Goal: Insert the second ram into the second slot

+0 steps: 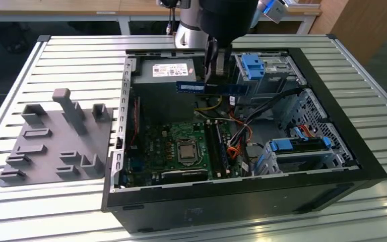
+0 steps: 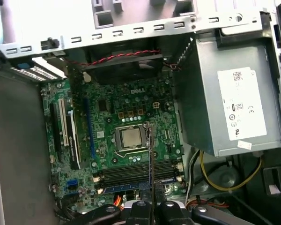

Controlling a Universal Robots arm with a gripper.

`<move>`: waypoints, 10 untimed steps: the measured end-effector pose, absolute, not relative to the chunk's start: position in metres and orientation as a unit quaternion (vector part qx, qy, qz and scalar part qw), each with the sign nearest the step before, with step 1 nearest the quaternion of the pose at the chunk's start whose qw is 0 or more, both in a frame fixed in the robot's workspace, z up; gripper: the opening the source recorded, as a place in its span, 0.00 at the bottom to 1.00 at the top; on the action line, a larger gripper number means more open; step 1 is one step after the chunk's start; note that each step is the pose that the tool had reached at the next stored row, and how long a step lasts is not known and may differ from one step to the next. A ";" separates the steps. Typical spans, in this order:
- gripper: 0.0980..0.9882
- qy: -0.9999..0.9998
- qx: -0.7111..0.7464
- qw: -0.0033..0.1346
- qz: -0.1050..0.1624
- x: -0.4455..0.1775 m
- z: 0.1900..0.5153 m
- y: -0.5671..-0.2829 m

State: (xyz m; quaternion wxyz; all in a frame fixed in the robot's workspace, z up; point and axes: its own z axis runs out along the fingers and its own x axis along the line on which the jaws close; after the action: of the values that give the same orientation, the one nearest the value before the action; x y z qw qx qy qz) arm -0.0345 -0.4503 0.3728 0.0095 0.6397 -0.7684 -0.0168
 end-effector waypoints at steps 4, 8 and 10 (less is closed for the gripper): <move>0.05 -0.786 0.618 0.009 -0.017 -0.034 0.372 -0.451; 0.05 -0.787 0.617 0.009 -0.017 -0.035 0.371 -0.463; 0.05 -0.787 0.617 0.009 -0.017 -0.035 0.371 -0.464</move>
State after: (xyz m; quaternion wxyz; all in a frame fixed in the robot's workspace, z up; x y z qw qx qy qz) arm -0.0350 -0.4643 0.3706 0.0089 0.6169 -0.7868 -0.0171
